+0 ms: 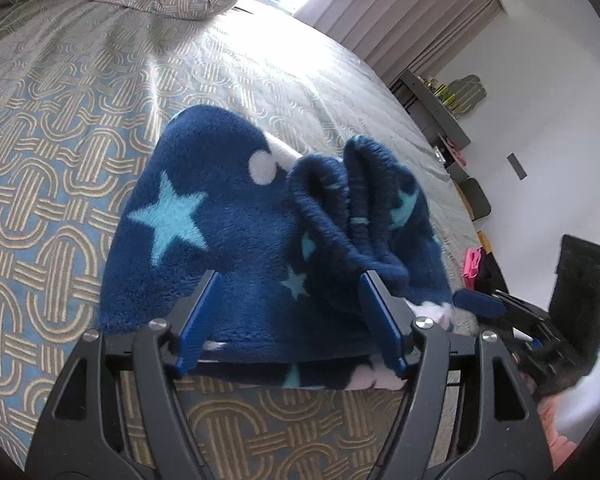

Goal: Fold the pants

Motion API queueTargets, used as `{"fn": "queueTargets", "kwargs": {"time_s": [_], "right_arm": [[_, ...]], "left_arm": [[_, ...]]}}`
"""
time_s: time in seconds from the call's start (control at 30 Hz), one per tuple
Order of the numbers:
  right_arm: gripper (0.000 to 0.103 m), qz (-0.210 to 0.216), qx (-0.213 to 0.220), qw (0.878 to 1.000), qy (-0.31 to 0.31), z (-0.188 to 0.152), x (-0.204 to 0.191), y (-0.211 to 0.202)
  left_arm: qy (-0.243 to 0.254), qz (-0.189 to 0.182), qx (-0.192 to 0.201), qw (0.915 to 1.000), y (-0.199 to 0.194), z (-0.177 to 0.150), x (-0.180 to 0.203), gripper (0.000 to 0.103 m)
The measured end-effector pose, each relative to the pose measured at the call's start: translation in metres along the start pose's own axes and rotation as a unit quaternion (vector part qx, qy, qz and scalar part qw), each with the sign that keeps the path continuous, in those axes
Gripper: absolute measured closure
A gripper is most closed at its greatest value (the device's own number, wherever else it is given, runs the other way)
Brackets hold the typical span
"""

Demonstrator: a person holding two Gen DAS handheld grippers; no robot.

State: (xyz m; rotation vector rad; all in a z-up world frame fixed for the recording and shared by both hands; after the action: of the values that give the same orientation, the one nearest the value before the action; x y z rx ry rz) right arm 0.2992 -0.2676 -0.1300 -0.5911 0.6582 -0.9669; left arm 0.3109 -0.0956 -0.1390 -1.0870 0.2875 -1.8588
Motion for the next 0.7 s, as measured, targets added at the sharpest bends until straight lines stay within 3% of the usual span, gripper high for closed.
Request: {"fn": "queueTargets", "kwargs": {"time_s": [0.13,0.2,0.33,0.43,0.47,0.53,0.6,0.7], "right_arm": [[0.039,-0.056,0.019,0.996,0.067,-0.003,0.046,-0.015],[0.039,-0.060,0.020,0.992,0.114,-0.010,0.065,-0.019],[0.039,-0.064,0.020,0.988,0.138,-0.014,0.083,-0.021],[0.039,-0.065,0.017,0.987,0.146,-0.022,0.087,-0.024],[0.039,-0.065,0.018,0.986,0.152,-0.023,0.091,-0.025],[0.038,-0.067,0.022,0.984,0.163,-0.027,0.099,-0.031],[0.037,-0.073,0.023,0.982,0.175,-0.031,0.108,-0.032],[0.035,-0.073,0.022,0.978,0.194,-0.037,0.118,-0.034]], "left_arm": [[0.027,-0.019,-0.010,0.9994,0.007,0.000,0.026,0.025],[0.058,-0.018,-0.026,0.9978,0.019,-0.005,0.041,0.020],[0.103,0.022,-0.066,0.9922,0.052,-0.012,0.058,0.020],[0.098,0.035,-0.071,0.9920,0.070,-0.010,0.061,0.021],[0.091,0.034,-0.068,0.9929,0.073,-0.008,0.062,0.029],[0.090,0.033,-0.068,0.9930,0.075,-0.006,0.064,0.059],[0.096,0.031,-0.068,0.9926,0.075,-0.004,0.067,0.068],[0.110,0.029,-0.051,0.9922,0.064,0.001,0.073,0.069]]}}
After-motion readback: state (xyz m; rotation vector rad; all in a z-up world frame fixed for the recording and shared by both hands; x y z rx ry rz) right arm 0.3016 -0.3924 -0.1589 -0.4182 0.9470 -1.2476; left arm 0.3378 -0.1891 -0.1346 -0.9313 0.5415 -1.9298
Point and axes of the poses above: each gripper's, at about its wrist camera, not at the fingertips, and y roughly the way its jaws point, x to its right, z to its top, the point moved 4 cm from there along y, roughly the way its jaws point, and after that the axes turned 8 degrees about x, right-handed, at the moved point
